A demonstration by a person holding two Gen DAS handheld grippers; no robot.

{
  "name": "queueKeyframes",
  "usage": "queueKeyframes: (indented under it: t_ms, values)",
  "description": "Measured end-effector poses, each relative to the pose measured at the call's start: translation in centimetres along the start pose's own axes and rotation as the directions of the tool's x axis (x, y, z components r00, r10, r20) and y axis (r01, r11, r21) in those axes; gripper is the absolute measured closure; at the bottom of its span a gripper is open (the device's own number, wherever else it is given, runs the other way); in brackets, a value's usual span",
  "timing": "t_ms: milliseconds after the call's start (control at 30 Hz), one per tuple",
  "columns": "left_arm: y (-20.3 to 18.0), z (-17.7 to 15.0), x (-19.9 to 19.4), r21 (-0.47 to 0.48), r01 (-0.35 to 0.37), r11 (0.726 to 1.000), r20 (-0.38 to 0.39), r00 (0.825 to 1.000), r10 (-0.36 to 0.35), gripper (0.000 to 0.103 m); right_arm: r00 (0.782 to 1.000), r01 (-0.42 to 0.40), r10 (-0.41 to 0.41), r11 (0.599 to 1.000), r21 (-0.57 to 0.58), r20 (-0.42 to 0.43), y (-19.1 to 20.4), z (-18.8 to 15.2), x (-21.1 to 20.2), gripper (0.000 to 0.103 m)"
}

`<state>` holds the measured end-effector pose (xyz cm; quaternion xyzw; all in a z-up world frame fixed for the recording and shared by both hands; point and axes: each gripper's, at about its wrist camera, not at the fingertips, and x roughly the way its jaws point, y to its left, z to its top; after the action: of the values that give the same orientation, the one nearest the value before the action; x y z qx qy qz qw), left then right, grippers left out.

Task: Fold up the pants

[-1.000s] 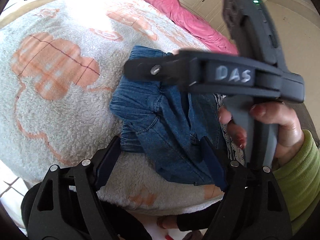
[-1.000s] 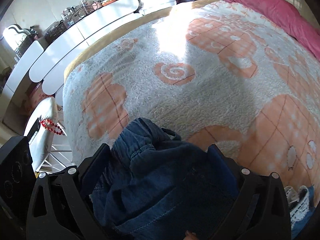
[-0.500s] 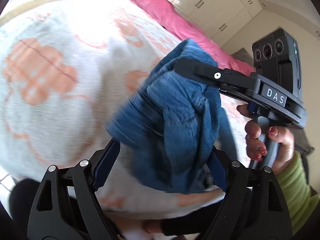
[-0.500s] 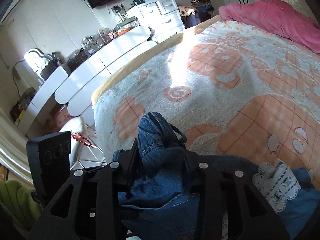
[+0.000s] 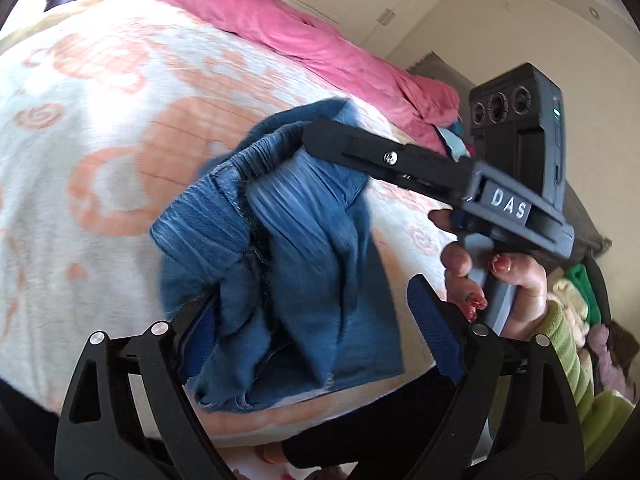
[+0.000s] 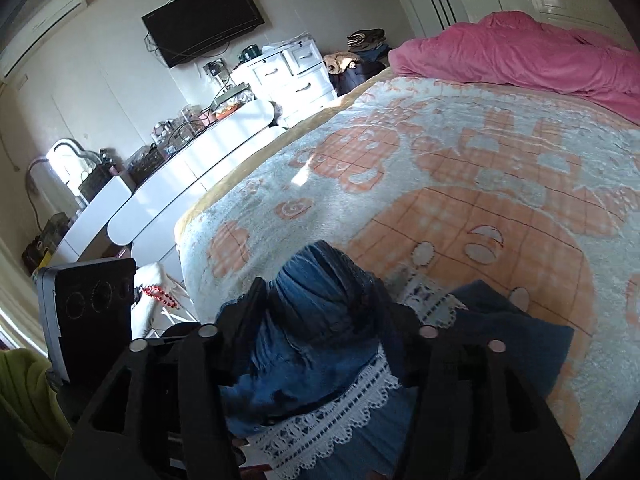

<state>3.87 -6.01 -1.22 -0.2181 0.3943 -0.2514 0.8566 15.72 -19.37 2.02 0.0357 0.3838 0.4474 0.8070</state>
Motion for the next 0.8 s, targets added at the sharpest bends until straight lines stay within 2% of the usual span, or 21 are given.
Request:
queueKeyframes:
  t_ms: [133, 200, 300, 433, 467, 567, 600, 733, 800]
  values:
    - [-1.0, -0.7, 2.0, 0.051, 0.051, 0.997, -0.057, 0.997, -0.048, 0.021, 0.997, 0.012, -0.02, 0.993, 0.118, 0.069, -3.6, -1.5, -3.7, 0.041]
    - [-1.3, -1.3, 2.6, 0.062, 0.066, 0.996, -0.084, 0.995, -0.06, 0.021, 0.994, 0.051, -0.065, 0.987, 0.154, 0.09, -5.1, -2.4, -5.3, 0.041]
    - [-1.8, -1.6, 3.3, 0.1, 0.064, 0.993, -0.114, 0.992, -0.052, 0.02, 0.99, 0.126, -0.134, 0.982, 0.137, 0.047, -5.4, -3.7, -5.4, 0.041]
    - [-2.0, -1.9, 3.6, 0.143, 0.052, 0.988, -0.139, 0.99, -0.032, 0.02, 0.99, 0.137, -0.135, 0.986, 0.097, -0.032, -3.8, -5.2, -2.8, 0.041]
    - [-1.9, -2.0, 3.6, 0.143, 0.052, 0.988, -0.144, 0.989, -0.031, 0.02, 0.985, 0.166, -0.161, 0.983, 0.085, -0.062, -3.6, -5.5, -1.8, 0.042]
    - [-2.3, -2.5, 3.5, 0.158, 0.061, 0.986, -0.161, 0.986, -0.035, 0.019, 0.951, 0.283, -0.271, 0.957, 0.071, -0.148, -4.8, -6.8, 0.0, 0.042]
    - [-2.2, -2.5, 3.2, 0.161, 0.066, 0.985, -0.162, 0.986, -0.04, 0.019, 0.948, 0.293, -0.278, 0.953, 0.081, -0.156, -5.4, -7.2, 0.0, 0.042]
    - [-1.7, -2.4, 2.6, 0.152, 0.073, 0.986, -0.142, 0.989, -0.051, 0.018, 0.956, 0.278, -0.257, 0.949, 0.149, -0.144, -6.7, -8.1, -1.3, 0.042]
    - [-2.7, -2.1, 2.7, 0.158, 0.047, 0.986, -0.129, 0.991, -0.027, 0.014, 0.957, 0.277, -0.257, 0.948, 0.158, -0.136, -6.7, -8.2, -1.6, 0.042]
